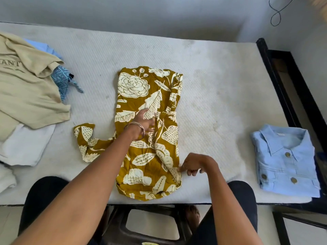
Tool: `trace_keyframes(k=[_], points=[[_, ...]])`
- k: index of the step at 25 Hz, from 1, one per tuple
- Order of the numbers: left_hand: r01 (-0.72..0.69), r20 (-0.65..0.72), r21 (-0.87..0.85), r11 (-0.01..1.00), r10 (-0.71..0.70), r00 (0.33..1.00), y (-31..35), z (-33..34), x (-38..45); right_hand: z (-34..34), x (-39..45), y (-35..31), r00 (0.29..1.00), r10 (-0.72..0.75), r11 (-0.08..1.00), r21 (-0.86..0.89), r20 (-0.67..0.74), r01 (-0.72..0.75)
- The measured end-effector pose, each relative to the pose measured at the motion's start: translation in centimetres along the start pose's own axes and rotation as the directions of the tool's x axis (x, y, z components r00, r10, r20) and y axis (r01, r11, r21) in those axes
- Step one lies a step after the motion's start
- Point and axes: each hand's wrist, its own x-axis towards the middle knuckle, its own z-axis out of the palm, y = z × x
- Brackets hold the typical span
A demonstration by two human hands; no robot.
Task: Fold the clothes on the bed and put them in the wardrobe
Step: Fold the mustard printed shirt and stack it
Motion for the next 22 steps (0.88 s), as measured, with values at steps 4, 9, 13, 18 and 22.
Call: trace_keyframes(k=[4, 9, 13, 18, 22], points=[[0.047, -0.183, 0.411, 0.910, 0.032, 0.983, -4.0, 0.4, 2.0, -2.9, 3.1, -2.0, 0.885, 0.011, 0.924, 0.344, -0.465, 0.169], [-0.006, -0.161, 0.403, 0.915, 0.077, 0.984, -4.3, 3.2, 2.0, -2.6, 5.8, -6.3, 0.773, 0.019, 0.803, 0.470, -0.634, 0.366], [-0.055, -0.109, 0.589, 0.806, 0.147, 0.983, -5.4, 4.6, 1.9, -0.3, 6.4, -7.0, 0.664, 0.134, 0.818, 0.460, -0.736, 0.345], [-0.220, -0.177, 0.620, 0.754, 0.407, 0.896, -10.2, 1.0, -0.5, 4.4, 4.8, -6.2, 0.581, 0.374, 0.813, 0.557, -0.723, 0.169], [-0.074, -0.281, 0.832, 0.550, 0.532, 0.799, -12.1, -5.6, -0.6, 5.2, 4.3, -8.7, 0.485, 0.192, 0.857, 0.386, -0.853, 0.341]])
